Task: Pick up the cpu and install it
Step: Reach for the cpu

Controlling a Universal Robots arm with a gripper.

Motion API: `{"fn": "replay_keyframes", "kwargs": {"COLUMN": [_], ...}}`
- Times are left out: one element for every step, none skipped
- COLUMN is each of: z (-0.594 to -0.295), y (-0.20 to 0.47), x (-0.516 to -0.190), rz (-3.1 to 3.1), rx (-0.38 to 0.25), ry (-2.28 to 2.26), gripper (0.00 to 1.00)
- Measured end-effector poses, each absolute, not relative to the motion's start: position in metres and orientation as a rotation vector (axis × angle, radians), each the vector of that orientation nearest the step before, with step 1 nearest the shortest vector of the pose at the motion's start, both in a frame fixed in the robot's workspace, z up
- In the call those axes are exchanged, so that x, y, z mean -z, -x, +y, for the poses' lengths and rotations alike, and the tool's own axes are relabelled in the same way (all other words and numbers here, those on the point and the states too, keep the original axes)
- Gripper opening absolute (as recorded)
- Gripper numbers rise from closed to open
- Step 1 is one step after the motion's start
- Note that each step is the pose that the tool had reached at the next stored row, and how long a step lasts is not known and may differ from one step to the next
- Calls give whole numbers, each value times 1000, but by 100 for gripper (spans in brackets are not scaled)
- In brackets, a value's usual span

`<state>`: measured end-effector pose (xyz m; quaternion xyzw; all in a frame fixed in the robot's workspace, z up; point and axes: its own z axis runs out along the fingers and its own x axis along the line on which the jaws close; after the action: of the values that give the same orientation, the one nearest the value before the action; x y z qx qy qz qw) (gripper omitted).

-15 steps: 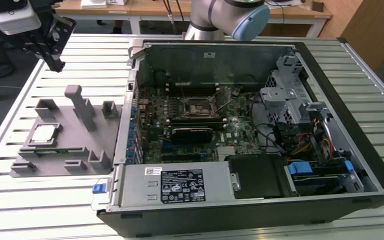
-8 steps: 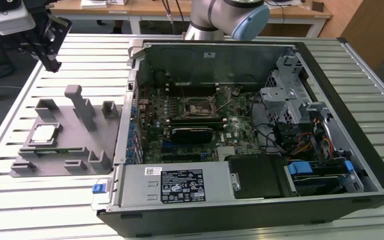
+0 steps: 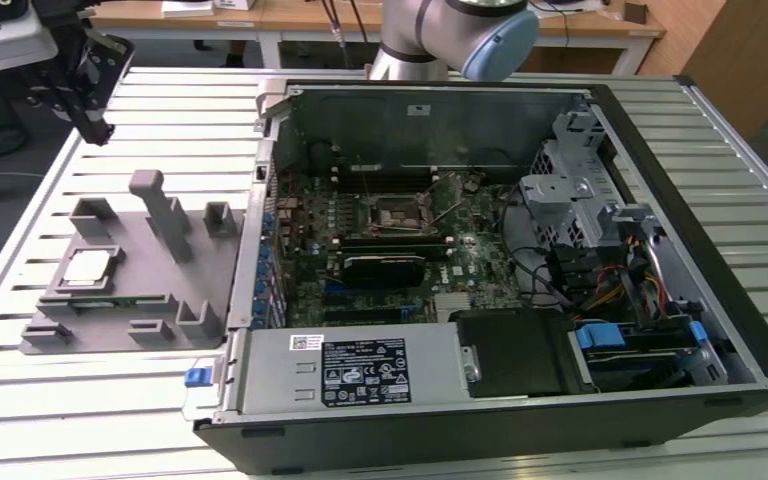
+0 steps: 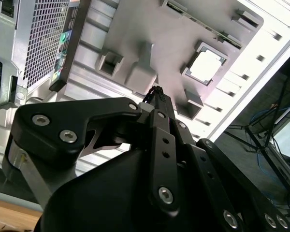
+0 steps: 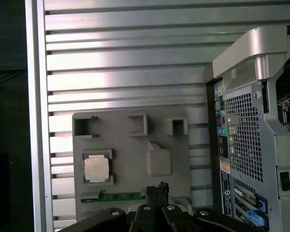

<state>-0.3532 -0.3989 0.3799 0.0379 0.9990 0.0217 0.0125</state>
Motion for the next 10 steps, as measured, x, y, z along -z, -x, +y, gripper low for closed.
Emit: {"fn": "replay_keyframes", "kwargs": {"z": [-399, -399, -399, -399, -399, -399, -399, -399, -399, -399], "y": [354, 355, 356, 357, 358, 359, 360, 361, 362, 364], "x": [-380, -380, -380, -380, -380, -380, -379, -379, -379, -379], "rz": [3114, 3114, 3114, 3114, 3114, 3114, 3114, 3114, 3114, 3114], "rx": [-68, -68, -68, -67, -68, -68, -68, -68, -68, -68], "ry": [-118, -118, -118, -118, -118, -118, -118, -118, -118, -118], "gripper": [11, 11, 11, 11, 11, 11, 11, 11, 11, 11]}}
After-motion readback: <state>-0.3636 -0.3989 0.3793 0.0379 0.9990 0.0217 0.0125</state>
